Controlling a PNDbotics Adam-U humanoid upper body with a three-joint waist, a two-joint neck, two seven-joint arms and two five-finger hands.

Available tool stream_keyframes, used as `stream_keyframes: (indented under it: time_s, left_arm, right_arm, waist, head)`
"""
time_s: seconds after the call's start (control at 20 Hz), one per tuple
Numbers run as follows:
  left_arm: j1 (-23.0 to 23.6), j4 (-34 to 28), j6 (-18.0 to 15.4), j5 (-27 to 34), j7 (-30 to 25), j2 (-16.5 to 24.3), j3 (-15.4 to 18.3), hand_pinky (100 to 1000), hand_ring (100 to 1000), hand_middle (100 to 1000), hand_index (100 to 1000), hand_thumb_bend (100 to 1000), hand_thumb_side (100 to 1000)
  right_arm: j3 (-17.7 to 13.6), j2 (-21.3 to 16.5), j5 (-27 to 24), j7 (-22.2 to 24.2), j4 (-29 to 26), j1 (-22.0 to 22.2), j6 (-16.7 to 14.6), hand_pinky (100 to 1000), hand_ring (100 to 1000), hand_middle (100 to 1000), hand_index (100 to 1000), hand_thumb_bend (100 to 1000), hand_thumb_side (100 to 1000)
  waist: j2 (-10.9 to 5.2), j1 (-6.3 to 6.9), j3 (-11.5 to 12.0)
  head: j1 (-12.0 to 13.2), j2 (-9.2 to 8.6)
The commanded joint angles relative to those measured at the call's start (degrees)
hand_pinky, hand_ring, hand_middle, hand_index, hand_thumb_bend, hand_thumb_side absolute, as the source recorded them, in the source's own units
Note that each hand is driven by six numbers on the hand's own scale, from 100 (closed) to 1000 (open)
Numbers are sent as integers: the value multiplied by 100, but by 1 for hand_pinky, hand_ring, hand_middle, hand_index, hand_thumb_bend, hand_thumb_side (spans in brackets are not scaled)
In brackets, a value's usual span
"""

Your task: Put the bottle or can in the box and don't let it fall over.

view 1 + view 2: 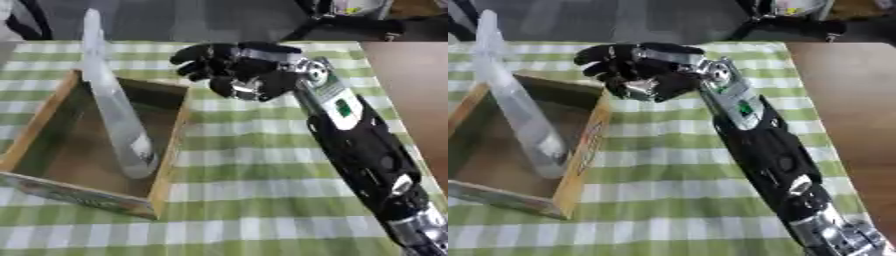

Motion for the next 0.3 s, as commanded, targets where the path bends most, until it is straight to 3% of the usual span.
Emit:
stream_keyframes:
  time_s: [0.05,0.15,0.3]
  left_arm:
    - [0,-82,-11,-19,37,103,85,997,760,967,841,100,850]
    - [-2,-86,-13,-16,42,109,84,996,760,966,841,100,850]
    - [-18,-91,-12,-12,45,114,80,996,759,966,840,100,848]
  right_arm:
    - [-302,-403,-460,-672,-465,122,209,966,1000,1000,1000,100,524]
    - [-439,-560,-671,-1093,-739,320,266,954,1000,1000,1000,100,556]
    - [-623,-790,-879,-1359,-1138,685,158,945,1000,1000,1000,100,523]
  waist:
    - [-168,50,-39]
    - [-176,62,-76]
    - [-181,71,-111]
  head:
    - [147,-23]
    - [231,-40]
    - [319,-57]
